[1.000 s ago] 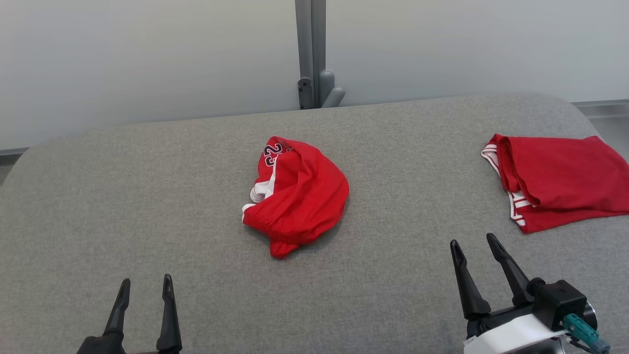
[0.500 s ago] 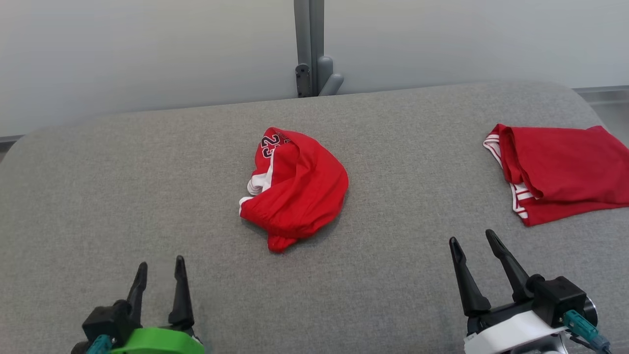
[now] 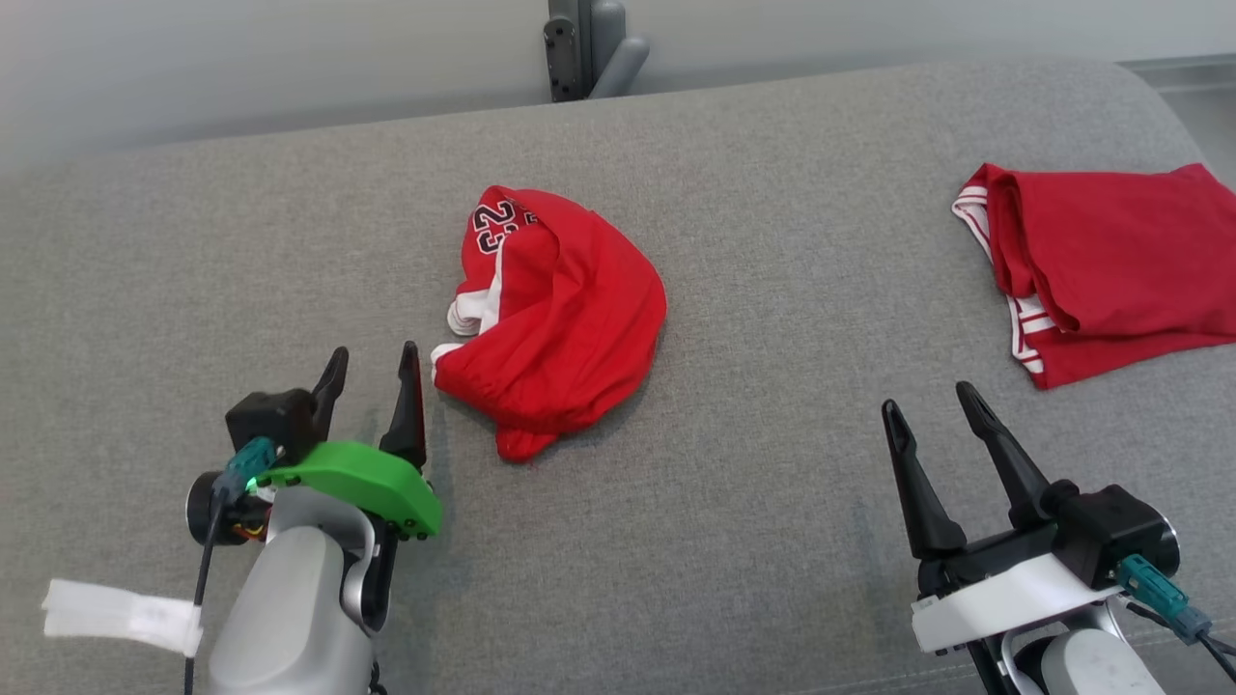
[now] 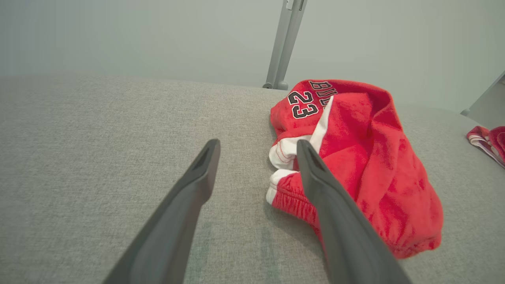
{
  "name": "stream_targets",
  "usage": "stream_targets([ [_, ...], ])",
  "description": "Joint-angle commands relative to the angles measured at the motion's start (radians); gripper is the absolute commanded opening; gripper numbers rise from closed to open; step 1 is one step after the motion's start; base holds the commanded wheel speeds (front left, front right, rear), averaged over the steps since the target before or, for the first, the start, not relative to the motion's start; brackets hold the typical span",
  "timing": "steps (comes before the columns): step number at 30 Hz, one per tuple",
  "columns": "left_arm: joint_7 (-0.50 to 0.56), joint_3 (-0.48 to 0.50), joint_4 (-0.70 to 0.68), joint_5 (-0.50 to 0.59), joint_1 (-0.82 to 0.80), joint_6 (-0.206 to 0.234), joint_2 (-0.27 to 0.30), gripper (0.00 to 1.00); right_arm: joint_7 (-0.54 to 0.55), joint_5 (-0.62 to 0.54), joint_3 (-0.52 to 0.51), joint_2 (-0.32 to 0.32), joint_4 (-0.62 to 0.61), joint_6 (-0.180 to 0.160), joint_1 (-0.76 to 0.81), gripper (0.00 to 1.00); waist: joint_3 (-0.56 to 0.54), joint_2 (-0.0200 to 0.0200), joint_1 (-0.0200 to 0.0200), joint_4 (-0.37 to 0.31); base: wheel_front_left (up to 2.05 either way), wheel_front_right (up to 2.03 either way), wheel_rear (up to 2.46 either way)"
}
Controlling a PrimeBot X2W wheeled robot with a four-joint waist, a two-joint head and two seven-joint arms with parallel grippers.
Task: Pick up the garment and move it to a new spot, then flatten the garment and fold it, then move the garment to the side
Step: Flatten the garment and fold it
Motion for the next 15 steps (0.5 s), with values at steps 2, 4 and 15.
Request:
stream_targets([
  [2, 0.021, -0.022, 0.069, -0.016, -0.068, -0.007, 0.003, 1.0, -0.003, -0.007, -0.003, -0.004, -0.008, -0.001, -0.025, 1.0, 0.064, 0.0, 0.0, -0.024, 0.0, 0.0, 0.0],
  [4, 0.046, -0.045, 0.119, -0.029, -0.118, -0.011, 0.003, 1.0, -0.003, -0.007, -0.003, -0.004, -0.009, -0.002, -0.036, 1.0, 0.084, 0.0, 0.0, -0.029, 0.0, 0.0, 0.0],
  [15, 0.202, -0.167, 0.305, -0.091, -0.235, -0.027, 0.003, 0.46, -0.003, -0.014, -0.005, 0.003, -0.016, -0.002, -0.074, 1.0, 0.137, 0.0, 0.0, -0.034, 0.0, 0.0, 0.0],
])
